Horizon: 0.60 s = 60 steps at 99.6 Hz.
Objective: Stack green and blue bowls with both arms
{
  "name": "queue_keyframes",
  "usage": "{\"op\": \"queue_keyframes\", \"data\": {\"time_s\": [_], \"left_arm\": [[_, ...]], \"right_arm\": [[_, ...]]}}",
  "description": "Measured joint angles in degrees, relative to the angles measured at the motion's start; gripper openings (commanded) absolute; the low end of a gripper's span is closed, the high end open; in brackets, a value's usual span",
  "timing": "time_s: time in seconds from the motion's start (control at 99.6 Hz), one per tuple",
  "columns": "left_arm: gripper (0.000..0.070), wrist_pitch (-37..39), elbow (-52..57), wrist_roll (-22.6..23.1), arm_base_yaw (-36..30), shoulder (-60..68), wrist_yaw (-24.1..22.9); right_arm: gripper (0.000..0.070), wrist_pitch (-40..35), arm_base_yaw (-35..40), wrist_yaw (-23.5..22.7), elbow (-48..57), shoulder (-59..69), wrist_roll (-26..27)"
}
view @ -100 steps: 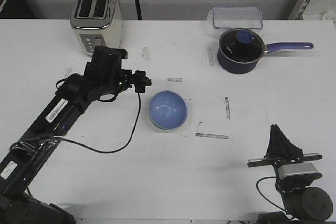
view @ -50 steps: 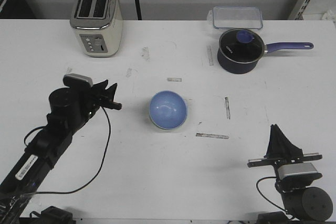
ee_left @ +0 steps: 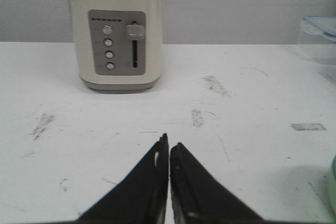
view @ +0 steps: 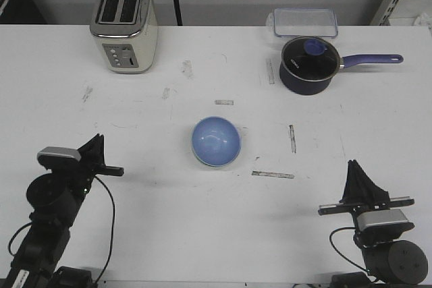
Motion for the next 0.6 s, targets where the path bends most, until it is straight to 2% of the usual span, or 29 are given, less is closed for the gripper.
{"op": "queue_keyframes", "data": {"time_s": [0.321,0.462,0.602], "left_arm": [[0.0001,-1.0,-8.7,0.1,0.8,-18.1,-1.1],[0.0001,-5.3,-9.1,0.1,0.8,-22.8,-1.1],[0.0001,-6.0,-9.1,0.1,0.8,-25.7,-1.1]], "right_arm": [[0.0013,0.0,0.0,0.0,0.0,0.0,0.0],[0.0013,0.0,0.0,0.0,0.0,0.0,0.0],[0.0013,0.0,0.0,0.0,0.0,0.0,0.0]]}}
